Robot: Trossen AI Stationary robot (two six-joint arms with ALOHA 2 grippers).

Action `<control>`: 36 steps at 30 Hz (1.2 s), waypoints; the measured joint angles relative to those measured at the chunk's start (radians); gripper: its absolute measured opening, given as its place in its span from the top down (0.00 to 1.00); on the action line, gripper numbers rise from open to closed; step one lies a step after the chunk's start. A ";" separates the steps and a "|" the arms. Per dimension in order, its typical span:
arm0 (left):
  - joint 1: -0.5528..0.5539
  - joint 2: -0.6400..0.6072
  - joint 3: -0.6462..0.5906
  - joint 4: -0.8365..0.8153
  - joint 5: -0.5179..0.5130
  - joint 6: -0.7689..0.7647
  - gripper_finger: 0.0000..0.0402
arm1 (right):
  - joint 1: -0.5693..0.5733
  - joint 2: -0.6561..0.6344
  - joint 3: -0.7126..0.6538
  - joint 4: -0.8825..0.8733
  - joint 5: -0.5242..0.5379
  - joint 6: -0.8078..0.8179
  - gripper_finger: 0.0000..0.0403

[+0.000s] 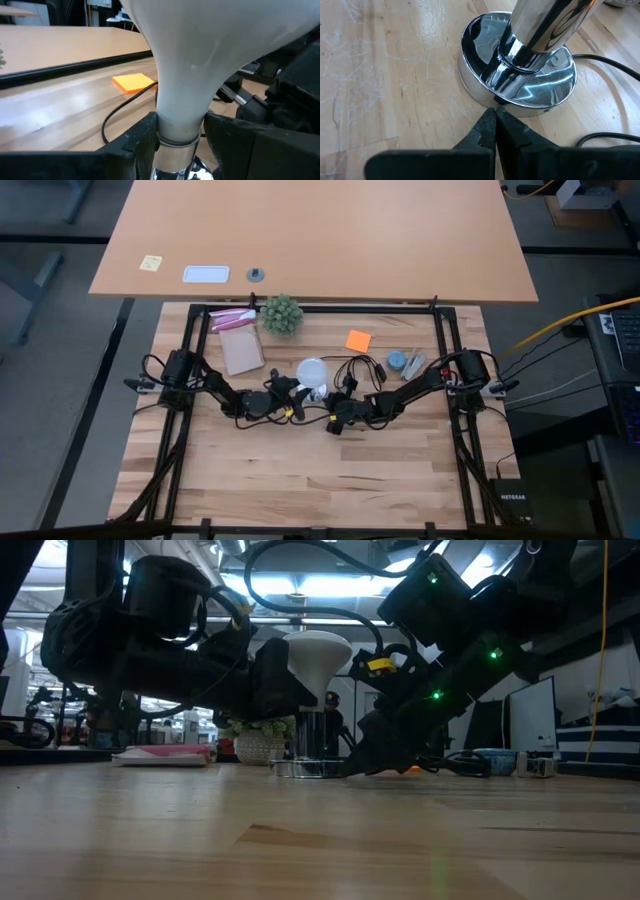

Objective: Screw lightbulb
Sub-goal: Insert the white lightbulb into the silver lamp

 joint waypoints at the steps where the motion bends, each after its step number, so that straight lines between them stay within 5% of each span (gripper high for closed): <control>1: 0.000 0.000 0.000 0.000 0.000 0.007 0.62 | 0.000 0.000 0.000 0.000 0.000 0.000 0.98; 13: 0.003 0.000 0.000 -0.005 -0.011 0.025 0.61 | 0.000 0.000 0.000 -0.001 0.000 0.000 0.98; 25: 0.003 0.001 0.000 0.000 -0.034 0.008 0.39 | 0.000 0.000 0.000 0.000 -0.002 0.001 0.98; 36: 0.001 0.003 -0.002 0.042 -0.037 0.081 0.39 | 0.000 0.000 0.000 -0.013 -0.002 0.000 0.98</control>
